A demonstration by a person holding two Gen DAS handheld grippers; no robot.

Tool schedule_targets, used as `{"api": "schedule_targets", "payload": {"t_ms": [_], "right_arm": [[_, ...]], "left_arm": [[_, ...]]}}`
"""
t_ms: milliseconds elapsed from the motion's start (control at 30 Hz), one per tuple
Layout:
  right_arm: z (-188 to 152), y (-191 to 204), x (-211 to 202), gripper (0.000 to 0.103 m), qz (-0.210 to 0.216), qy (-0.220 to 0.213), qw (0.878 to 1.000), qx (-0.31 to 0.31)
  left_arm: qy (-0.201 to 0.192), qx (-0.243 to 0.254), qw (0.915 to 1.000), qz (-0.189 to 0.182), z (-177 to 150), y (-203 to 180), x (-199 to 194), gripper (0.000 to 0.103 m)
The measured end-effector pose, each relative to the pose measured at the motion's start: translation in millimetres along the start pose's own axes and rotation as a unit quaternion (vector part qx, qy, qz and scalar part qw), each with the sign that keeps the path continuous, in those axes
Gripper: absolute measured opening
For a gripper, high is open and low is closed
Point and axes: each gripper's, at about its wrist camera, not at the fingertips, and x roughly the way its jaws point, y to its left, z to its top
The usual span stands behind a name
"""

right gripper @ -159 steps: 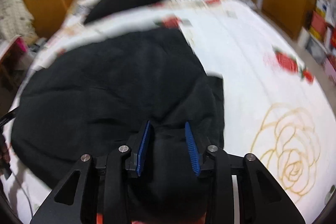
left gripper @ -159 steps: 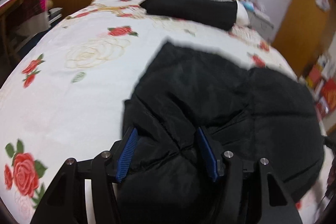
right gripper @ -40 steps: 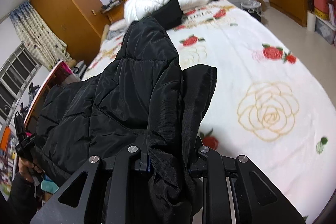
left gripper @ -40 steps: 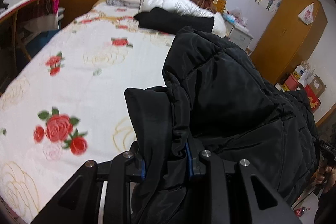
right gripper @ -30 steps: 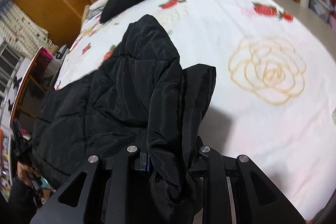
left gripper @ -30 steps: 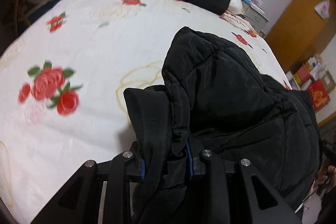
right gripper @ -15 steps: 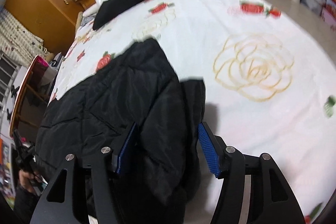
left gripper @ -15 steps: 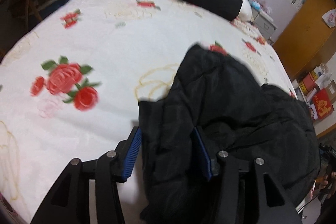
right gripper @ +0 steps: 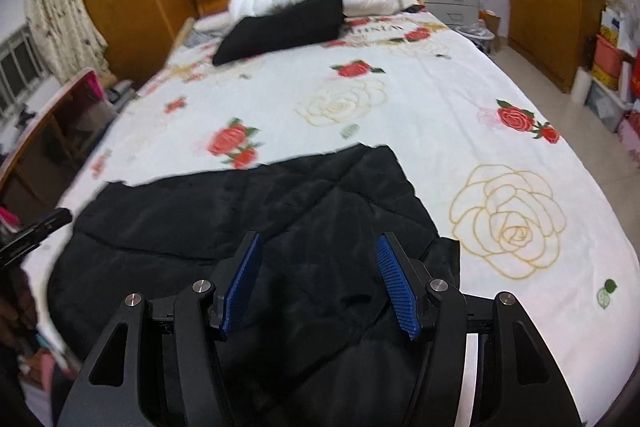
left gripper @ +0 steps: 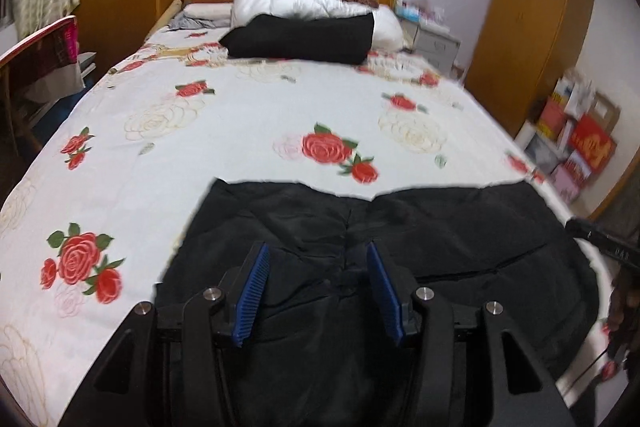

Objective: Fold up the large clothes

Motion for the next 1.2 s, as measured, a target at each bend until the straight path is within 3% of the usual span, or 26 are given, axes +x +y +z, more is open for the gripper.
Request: {"api": "schedule_targets", "payload": {"t_ms": [100,300,400,600,700,800,933,1200], "right_arm": [[-12.2,-13.7,30.1,0.060,-0.024,0.032,0.999,0.012],[-24.3,-25.5,37.8,0.060,-0.015,0.036,0.999,0.033],[-18.7,-21.5,23.1,0.060,-0.020,0.031,0.999,0.036],[-26.2,8.9,-29.8,0.060,0.018,-0.009,1.000,0.023],[-43.0,41.1,-37.2,0.060,0.047,0.003,0.999,-0.006],[-63.0,67.6,-31.8,0.060,0.042,0.013,0.998,-0.050],[-68.6,64.5,-28.9,0.060,0.028,0.019,0.998,-0.048],[-74.7,41.4,-69.3,0.060,0.011,-0.004,1.000,-0.024]], "left_arm": [[0.026,-0.012,0.9994,0.019,-16.4,5.3,28.4,0.053],[0.013,-0.030,0.9994,0.015,-27.7,9.5,29.4,0.053],[0.019,-0.029,0.9991,0.026,-24.3,7.6,20.3,0.053],[-0.007,-0.026,0.9992,0.030,-35.2,-8.8,-27.0,0.053],[-0.008,-0.011,0.9997,0.021,-46.9,-32.3,-38.9,0.053],[-0.007,0.016,0.9995,0.025,-57.5,-51.7,-39.5,0.053],[0.002,0.024,0.9992,0.034,-61.9,-52.9,-38.6,0.053],[0.002,0.020,0.9987,0.046,-68.2,-52.7,-65.3,0.053]]}}
